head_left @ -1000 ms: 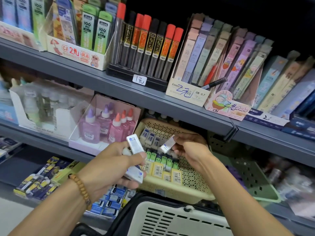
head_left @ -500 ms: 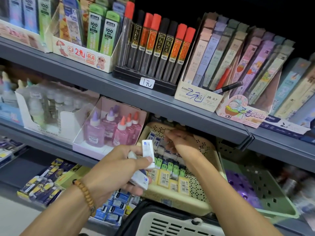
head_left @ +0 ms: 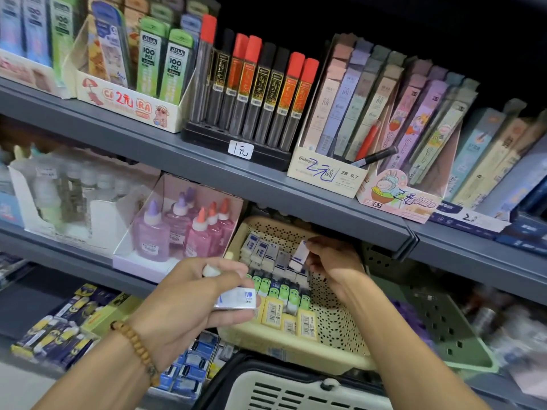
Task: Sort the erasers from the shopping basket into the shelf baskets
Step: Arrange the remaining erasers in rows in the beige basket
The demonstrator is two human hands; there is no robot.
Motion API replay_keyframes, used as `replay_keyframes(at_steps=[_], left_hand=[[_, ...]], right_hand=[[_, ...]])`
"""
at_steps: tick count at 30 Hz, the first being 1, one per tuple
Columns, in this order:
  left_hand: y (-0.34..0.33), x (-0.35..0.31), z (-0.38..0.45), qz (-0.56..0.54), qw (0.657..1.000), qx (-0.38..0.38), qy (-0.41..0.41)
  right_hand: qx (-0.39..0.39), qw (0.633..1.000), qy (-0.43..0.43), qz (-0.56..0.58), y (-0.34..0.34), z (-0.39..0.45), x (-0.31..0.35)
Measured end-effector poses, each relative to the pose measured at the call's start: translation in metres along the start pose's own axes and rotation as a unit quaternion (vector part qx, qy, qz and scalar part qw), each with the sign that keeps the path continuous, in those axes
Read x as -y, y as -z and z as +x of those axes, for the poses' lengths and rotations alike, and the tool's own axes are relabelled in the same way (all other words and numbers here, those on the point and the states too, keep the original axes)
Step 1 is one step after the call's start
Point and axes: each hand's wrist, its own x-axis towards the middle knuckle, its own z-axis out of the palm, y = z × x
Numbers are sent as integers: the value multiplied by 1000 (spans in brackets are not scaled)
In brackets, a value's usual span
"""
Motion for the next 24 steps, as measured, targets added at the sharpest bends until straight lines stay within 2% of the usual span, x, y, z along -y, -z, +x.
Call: replay_keyframes(at_steps=[6,11,13,16,18,24], left_hand=[[4,2,10,-43,999,-25,7],[1,1,13,-133,991,-4,31],[0,0,15,-170,984,8,45],[-2,-2,15,-209,974,42,70],[-4,-3,14,-215,971,65,79],[-11,-4,23,-193,976,67,79]], right_hand=[[24,992,10,-123,-14,26,-13],[25,988,31,-152,-12,13,-8],[73,980,53,-178,-2,-7,-4],[175,932,62,-311,21,-43,-2],[206,917,71,-333,31,-58,-3],[173,902,17,-395,38,-70,-5]])
